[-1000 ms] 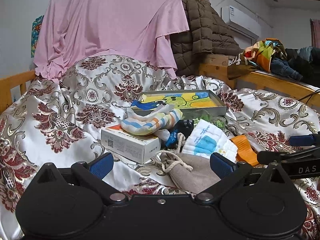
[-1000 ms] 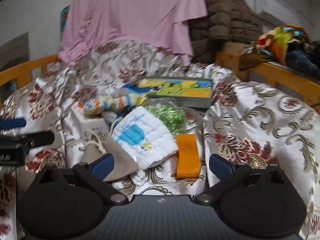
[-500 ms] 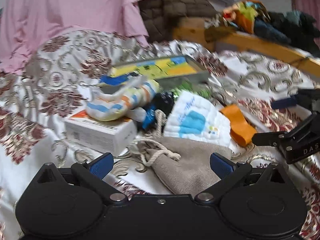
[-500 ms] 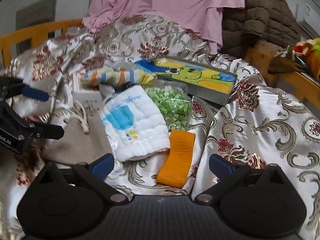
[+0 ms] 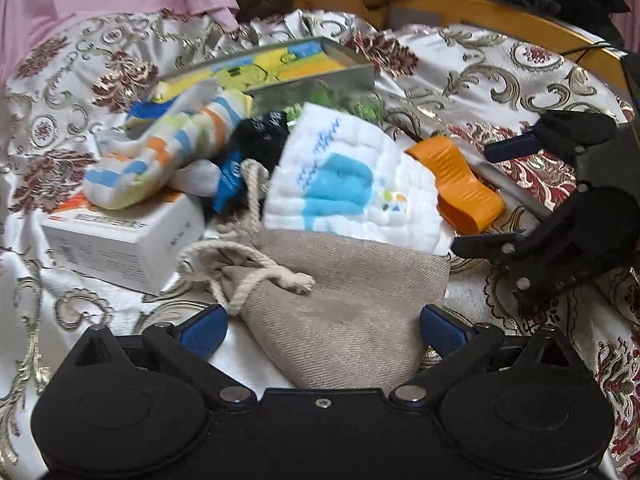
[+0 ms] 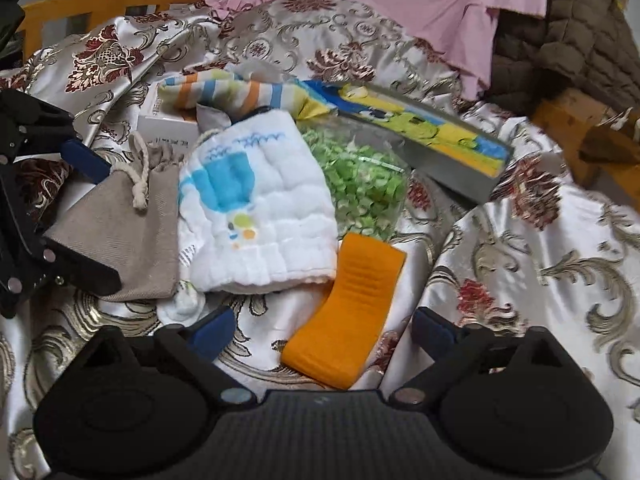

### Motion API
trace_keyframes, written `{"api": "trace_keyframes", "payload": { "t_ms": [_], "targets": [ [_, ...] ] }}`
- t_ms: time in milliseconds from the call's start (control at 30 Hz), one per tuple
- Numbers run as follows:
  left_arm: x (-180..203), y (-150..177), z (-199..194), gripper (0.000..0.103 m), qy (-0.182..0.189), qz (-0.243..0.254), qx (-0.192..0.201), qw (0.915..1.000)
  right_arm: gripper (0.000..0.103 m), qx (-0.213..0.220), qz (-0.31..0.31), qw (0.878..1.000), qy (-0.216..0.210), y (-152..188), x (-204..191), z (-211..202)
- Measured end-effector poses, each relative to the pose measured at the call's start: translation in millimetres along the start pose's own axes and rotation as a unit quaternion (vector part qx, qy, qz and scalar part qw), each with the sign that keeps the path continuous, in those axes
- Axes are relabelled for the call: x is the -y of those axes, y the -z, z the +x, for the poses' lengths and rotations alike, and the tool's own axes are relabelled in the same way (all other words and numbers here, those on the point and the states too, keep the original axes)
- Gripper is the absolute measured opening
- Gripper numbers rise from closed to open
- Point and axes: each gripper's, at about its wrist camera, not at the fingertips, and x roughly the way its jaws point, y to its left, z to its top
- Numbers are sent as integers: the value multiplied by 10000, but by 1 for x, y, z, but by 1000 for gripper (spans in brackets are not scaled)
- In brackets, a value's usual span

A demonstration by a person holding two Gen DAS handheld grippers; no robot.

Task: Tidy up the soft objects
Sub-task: 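Grasp the beige drawstring pouch with the left tool while the right tool grasps the orange strip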

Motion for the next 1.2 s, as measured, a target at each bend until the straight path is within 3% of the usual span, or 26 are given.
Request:
{"api": "trace_keyframes", "payload": {
  "t_ms": [400,533,633,800,933,1200],
  "targets": [
    [1,-9,22,97,154,-674,-304,9971,87,-242,478,9974,-475,11,23,24],
    [3,-8,22,91,158,-938,-268,9951,75,-290,608,9959,-600,12,23,21],
    [5,-6,20,81,104,-1127,-210,9933,67,-304,721,9948,-649,13,24,18],
    [4,0,12,56,-12,-1534,-125,9881,60,-346,1030,9914,-737,12,30,15],
    [1,5,9,49,237,-1926,-144,9809,56,-382,1226,9890,-727,12,32,13],
    [1,12,4,25,479,-2188,-119,9745,44,-470,1298,9891,-520,13,25,-1]
  ]
}}
